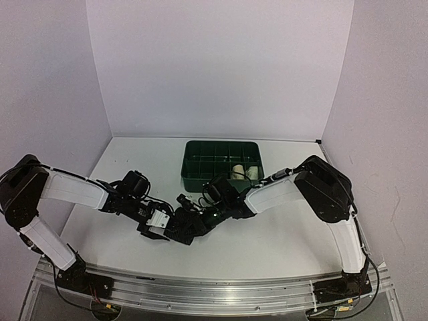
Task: Roll the underwear
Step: Roll the underwear to the center of the board.
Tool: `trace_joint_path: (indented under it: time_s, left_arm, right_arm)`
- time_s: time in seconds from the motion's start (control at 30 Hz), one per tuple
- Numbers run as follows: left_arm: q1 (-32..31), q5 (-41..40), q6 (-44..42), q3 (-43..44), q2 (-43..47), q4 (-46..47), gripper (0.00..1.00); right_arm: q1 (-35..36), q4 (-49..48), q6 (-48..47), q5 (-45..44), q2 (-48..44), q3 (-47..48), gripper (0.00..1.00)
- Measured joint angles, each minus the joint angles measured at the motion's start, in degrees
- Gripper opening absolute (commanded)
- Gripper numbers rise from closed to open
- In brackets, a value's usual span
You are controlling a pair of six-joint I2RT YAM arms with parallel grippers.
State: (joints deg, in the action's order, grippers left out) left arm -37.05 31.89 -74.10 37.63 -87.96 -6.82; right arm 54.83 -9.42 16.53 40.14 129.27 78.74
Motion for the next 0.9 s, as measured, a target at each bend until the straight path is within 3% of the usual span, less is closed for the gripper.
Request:
trace_joint_path:
  time_s: [0.13, 0.3, 0.4, 0.5, 0.6, 0.9]
  left_arm:
    - [-1.4, -0.9, -1.1, 0.0, -1.4, 2.3, 0.55]
    - [-2.9, -1.2, -2.1, 0.0, -1.5, 2.2, 0.2]
    - [-3.0, -1.2, -2.1, 0.1, -1.5, 1.4, 0.02]
    - [-3.0, -1.4, -1.3, 1.1, -1.6, -0.2, 0.0]
    - [-3.0, -1.5, 1.1, 3.3, -2.6, -2.4, 0.0]
    - [-0.9, 4.1, 9.8, 10.9, -9.6, -11.7, 0.0]
  right_arm:
    - [0.0, 0.4, 1.0, 0.6, 0.3, 0.5, 0.0]
    - [-0.1, 0.9, 1.5, 0.6, 0.4, 0.7, 0.02]
    - [-0.2, 1.2, 1.6, 0.4, 0.4, 0.8, 0.22]
    - [-0.2, 1.4, 0.8, -0.8, 0.1, 0.7, 0.51]
    - [0.0, 2.1, -0.4, -3.7, -1.8, -0.4, 0.69]
    - [2.5, 2.0, -14.5, -23.6, -18.7, -14.8, 0.72]
